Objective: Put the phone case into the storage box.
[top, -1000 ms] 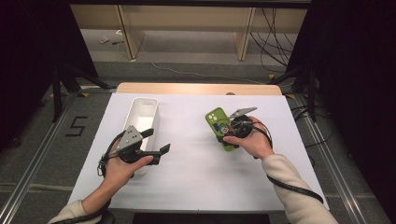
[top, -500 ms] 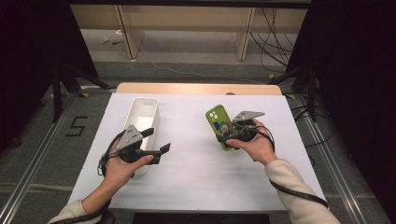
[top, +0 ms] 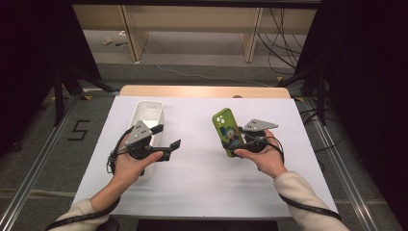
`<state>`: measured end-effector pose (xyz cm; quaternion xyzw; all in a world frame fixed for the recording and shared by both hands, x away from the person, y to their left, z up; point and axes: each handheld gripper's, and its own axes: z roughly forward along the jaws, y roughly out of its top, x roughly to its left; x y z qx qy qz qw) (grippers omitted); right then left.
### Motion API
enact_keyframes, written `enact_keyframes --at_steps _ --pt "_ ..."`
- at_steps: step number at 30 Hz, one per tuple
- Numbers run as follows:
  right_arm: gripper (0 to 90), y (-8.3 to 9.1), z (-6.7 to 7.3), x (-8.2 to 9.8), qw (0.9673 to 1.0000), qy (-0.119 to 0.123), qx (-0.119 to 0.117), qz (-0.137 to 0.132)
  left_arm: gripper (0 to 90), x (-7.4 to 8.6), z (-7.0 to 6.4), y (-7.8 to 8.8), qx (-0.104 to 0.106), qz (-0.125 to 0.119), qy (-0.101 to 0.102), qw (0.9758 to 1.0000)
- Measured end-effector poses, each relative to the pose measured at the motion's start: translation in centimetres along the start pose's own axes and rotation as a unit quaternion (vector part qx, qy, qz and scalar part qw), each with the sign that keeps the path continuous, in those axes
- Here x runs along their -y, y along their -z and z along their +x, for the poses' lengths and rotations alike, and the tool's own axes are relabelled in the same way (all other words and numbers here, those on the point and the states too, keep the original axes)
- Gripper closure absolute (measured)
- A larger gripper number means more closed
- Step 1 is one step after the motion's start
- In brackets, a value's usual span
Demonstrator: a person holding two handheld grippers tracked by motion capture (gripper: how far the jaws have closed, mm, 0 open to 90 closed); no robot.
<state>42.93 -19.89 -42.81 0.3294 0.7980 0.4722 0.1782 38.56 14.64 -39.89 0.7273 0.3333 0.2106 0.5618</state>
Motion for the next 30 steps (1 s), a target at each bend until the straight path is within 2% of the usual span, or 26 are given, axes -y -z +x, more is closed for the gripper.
enact_keyframes --at_steps 6,11,16,24,25,29,30 --pt "16.5 0.5 0.3 0.1 0.9999 -0.001 -0.006 -0.012 15.4 -1.5 -0.7 -1.9 0.013 -0.010 -0.004 0.9999" --pt "16.6 0.6 0.3 0.4 0.9999 -0.004 -0.004 -0.016 15.4 -2.3 -1.8 -3.7 0.024 -0.007 -0.011 0.9996" --pt "16.6 0.8 0.4 0.4 0.9997 -0.007 -0.002 -0.023 15.4 -3.2 -2.6 -5.5 0.032 -0.007 -0.009 0.9994" --pt "16.6 0.8 0.6 0.4 0.9995 -0.011 0.002 -0.031 15.4 -3.8 -3.2 -7.4 0.041 -0.003 -0.006 0.9991" --pt "16.6 0.8 0.6 0.4 0.9995 -0.011 0.002 -0.031 15.5 -4.0 -2.9 -7.7 0.042 -0.012 -0.030 0.9986" --pt "16.6 0.7 0.8 0.4 0.9994 -0.011 0.002 -0.034 16.3 -4.1 -3.7 -8.4 0.048 -0.004 0.000 0.9988" --pt "16.6 0.7 0.8 0.4 0.9994 -0.011 0.002 -0.034 16.8 -4.2 -3.8 -8.7 0.050 -0.004 -0.002 0.9988"
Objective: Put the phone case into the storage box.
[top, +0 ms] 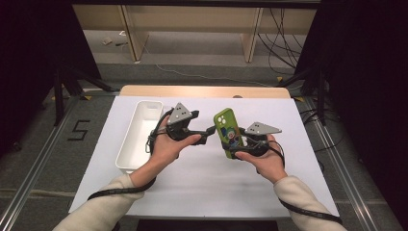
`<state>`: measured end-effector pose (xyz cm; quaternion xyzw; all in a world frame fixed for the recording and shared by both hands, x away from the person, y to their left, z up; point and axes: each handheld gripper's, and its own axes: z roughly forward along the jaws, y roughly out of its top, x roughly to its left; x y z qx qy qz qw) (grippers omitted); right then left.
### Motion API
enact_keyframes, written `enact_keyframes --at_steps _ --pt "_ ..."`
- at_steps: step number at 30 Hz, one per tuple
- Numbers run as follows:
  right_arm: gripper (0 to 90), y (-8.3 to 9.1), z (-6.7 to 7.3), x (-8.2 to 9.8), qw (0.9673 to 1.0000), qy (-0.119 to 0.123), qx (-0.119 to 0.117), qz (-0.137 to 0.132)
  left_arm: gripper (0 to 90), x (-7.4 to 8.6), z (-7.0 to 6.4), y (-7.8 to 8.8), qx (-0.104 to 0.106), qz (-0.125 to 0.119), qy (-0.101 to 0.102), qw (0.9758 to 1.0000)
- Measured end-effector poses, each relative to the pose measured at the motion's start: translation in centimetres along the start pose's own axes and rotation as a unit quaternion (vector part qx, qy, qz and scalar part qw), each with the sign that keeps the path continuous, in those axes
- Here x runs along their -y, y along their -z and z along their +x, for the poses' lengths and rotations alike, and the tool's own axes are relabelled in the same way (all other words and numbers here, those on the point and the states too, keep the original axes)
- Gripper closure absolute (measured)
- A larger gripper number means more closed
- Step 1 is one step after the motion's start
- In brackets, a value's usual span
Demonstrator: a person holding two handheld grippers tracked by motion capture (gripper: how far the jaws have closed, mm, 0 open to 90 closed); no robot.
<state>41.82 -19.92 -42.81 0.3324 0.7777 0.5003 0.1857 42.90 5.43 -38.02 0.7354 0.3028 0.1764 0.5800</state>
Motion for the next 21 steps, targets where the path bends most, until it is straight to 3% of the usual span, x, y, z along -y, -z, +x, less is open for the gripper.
enact_keyframes --at_steps 9,21 --pt "16.6 -0.1 0.2 0.0 1.0000 0.000 0.000 -0.003 20.4 -0.1 -0.9 -1.7 0.016 -0.002 0.009 0.9998" --pt "16.6 -0.2 0.5 -0.1 1.0000 0.001 0.001 -0.009 33.4 0.3 -1.5 -3.4 0.023 0.004 0.016 0.9996"
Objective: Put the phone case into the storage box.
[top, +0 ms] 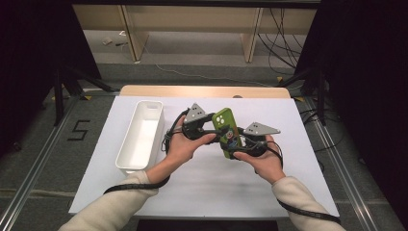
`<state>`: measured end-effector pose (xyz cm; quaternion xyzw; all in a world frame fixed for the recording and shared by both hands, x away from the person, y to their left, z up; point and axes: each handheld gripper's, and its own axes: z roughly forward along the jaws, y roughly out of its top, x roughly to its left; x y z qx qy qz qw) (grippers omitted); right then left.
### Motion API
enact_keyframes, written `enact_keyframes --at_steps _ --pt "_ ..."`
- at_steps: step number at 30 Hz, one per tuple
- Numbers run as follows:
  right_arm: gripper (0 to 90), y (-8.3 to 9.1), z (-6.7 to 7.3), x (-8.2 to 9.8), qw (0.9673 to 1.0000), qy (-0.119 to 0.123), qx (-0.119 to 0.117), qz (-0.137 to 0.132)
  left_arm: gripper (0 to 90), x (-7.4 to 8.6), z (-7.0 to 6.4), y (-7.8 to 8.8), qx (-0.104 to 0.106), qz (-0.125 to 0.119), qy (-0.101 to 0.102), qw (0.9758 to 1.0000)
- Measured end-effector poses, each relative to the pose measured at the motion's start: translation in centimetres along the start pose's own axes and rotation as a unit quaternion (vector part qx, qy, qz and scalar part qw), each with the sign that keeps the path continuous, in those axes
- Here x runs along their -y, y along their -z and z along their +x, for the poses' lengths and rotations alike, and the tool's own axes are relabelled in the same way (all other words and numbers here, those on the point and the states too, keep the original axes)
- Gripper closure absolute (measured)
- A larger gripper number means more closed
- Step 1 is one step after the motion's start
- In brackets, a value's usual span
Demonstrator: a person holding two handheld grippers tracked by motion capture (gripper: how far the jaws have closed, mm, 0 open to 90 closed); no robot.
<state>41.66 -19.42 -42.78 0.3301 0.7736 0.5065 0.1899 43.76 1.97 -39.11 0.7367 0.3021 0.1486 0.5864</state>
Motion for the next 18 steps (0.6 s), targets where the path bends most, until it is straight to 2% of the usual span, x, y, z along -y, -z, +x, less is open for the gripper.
enact_keyframes --at_steps 13,18 --pt "16.6 0.0 0.3 -0.1 0.9999 0.010 0.002 -0.001 53.4 0.5 -0.1 -1.1 0.007 0.003 0.021 0.9997" --pt "16.5 -0.1 0.4 -0.1 0.9999 0.015 0.005 0.000 61.0 0.6 -0.3 -1.3 0.010 0.004 0.022 0.9997"
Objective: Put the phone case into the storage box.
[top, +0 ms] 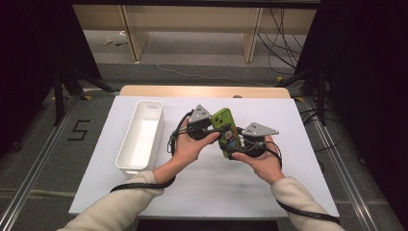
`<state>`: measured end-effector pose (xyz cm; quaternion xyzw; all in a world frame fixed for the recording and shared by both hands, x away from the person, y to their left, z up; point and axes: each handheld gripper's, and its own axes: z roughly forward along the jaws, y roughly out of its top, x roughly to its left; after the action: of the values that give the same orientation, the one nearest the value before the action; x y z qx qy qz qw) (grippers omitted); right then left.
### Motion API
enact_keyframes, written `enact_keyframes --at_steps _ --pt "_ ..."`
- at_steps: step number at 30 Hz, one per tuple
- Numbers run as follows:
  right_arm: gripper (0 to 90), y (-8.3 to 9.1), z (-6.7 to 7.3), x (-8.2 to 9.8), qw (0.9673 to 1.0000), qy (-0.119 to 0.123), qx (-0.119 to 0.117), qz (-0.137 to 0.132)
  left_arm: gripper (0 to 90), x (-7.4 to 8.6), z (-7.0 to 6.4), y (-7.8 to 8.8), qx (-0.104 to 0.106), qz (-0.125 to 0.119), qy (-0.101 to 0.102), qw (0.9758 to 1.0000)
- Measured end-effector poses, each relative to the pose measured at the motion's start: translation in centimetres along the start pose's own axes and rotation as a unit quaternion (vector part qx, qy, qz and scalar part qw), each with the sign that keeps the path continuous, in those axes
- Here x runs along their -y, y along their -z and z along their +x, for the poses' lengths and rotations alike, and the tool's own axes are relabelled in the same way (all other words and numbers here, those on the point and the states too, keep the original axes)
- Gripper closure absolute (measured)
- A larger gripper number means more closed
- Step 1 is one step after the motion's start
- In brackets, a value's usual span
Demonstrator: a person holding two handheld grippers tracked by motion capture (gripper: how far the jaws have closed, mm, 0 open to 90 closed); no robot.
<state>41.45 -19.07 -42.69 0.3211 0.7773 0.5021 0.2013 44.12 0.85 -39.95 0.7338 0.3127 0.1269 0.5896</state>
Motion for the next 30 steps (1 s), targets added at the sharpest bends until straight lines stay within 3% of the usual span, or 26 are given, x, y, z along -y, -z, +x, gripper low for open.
enact_keyframes --at_steps 5,8,12,13,30 --pt "16.5 0.0 0.1 0.0 1.0000 0.007 0.003 0.000 72.9 0.1 -0.1 0.0 -0.001 0.000 -0.001 1.0000" --pt "16.5 -0.1 0.2 0.0 0.9999 0.015 0.004 0.003 77.9 0.1 -0.3 0.1 0.010 0.002 -0.001 0.9999" --pt "16.2 -0.2 0.3 0.0 0.9997 0.021 0.006 0.007 81.8 0.2 -1.0 0.1 0.024 0.004 -0.010 0.9996" --pt "16.6 -0.2 0.3 0.0 0.9998 0.020 0.005 0.005 82.5 0.2 -1.2 0.1 0.023 0.007 -0.022 0.9995" --pt "13.8 0.1 -0.5 0.0 0.9987 0.022 -0.046 0.008 82.8 -0.5 0.0 0.8 0.077 0.015 -0.054 0.9955"
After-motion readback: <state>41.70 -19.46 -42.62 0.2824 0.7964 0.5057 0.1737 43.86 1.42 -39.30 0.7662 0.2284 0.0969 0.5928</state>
